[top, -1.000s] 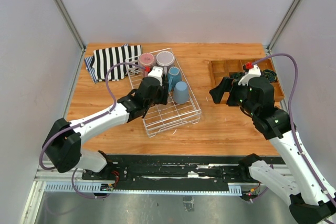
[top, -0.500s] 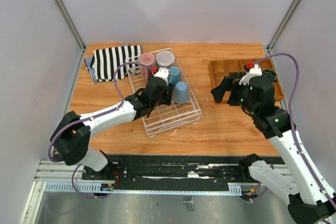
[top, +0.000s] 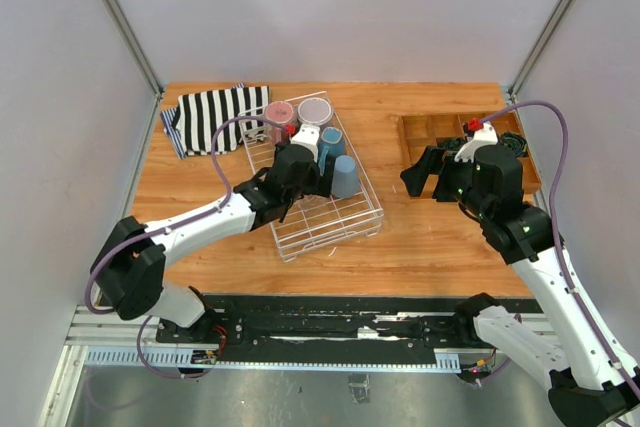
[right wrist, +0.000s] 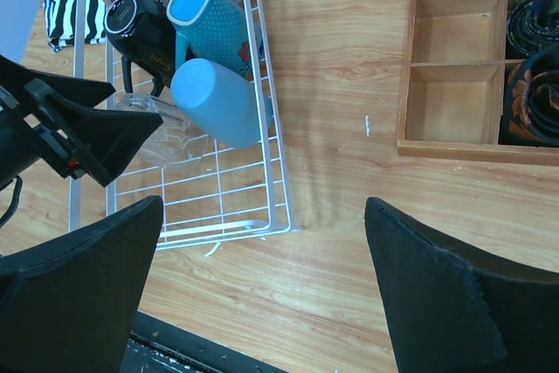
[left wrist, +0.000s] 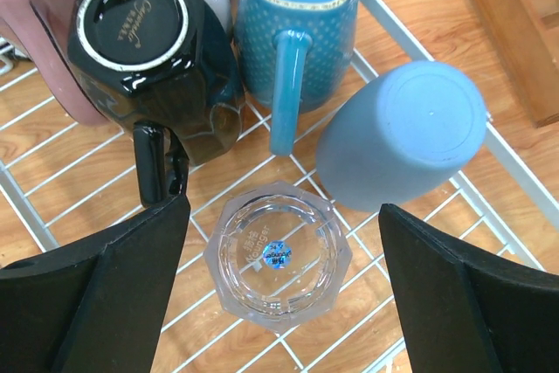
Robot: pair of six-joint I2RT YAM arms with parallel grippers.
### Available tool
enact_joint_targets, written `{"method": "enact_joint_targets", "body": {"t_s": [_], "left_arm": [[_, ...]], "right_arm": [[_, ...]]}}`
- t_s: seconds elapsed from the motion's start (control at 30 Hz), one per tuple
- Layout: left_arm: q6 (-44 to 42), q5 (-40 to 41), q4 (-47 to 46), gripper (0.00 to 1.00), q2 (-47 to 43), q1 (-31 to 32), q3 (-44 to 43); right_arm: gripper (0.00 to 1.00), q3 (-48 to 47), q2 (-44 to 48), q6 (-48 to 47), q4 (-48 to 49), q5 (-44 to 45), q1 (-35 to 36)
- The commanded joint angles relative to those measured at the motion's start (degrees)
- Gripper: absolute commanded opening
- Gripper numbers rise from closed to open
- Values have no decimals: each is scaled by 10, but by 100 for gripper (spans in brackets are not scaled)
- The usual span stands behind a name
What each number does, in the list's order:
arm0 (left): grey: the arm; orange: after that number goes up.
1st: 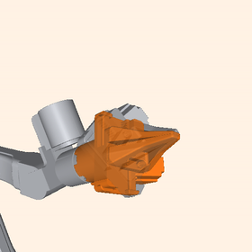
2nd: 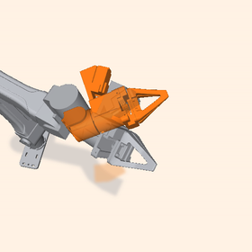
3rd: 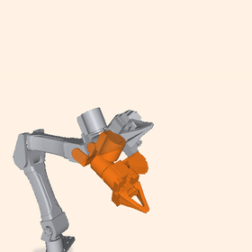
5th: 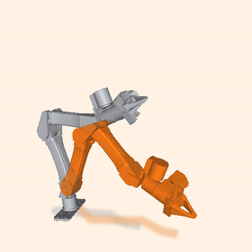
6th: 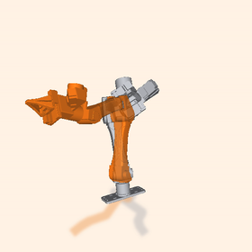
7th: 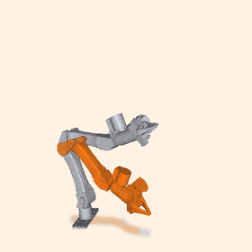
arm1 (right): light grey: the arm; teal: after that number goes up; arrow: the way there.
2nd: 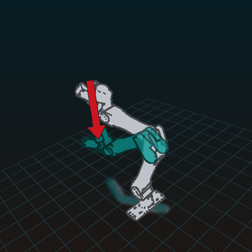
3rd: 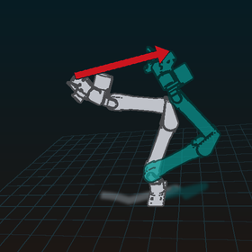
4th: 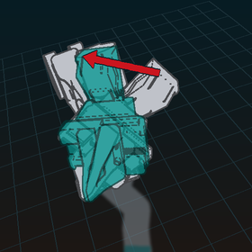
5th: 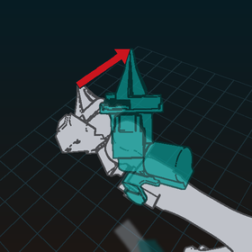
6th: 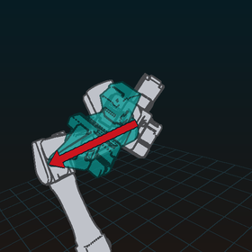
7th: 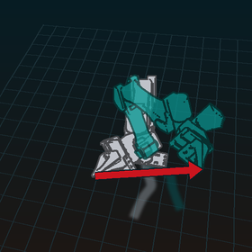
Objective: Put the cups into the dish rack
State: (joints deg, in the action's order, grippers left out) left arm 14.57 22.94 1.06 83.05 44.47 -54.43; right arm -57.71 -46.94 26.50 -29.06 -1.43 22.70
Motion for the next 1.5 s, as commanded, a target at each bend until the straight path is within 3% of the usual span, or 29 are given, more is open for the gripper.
{"method": "enact_joint_targets", "body": {"t_s": [0.0,0.13,0.43,0.53,0.7,0.77,0.83,0.97,1.13,1.23,1.4,1.47], "left_arm": [[5,5,-26,94,-40,6,-6],[21,7,11,99,-81,6,-19],[36,-44,149,100,-210,-15,-22],[60,-128,180,100,-239,-102,-12],[99,-287,136,100,-255,-341,46],[105,-308,120,100,-243,-406,56],[84,-254,114,100,-236,-422,54],[-14,-162,21,100,-255,-441,100],[-87,-186,-181,100,-335,-480,259],[-82,-177,-310,100,-366,-482,374],[-47,-162,-462,100,-276,-486,455],[-43,-175,-573,100,-234,-486,489]], "right_arm": [[98,-14,4,-7,-7,-7,-12],[98,-8,3,-8,-7,-7,-12],[98,-21,-15,-37,-35,-16,-13],[98,-36,-33,-45,-57,-26,-13],[98,-24,-38,-44,-47,-88,-13],[98,-18,-37,-44,-44,-101,-12],[98,-15,-36,-50,-45,-106,-13],[98,-19,-36,-65,-47,-113,-13],[98,-20,-48,-88,-44,-109,-13],[98,-20,-61,-94,-35,-114,-13],[98,-23,-87,-103,-23,-128,-17],[98,-22,-96,-109,-21,-131,-19]]}}
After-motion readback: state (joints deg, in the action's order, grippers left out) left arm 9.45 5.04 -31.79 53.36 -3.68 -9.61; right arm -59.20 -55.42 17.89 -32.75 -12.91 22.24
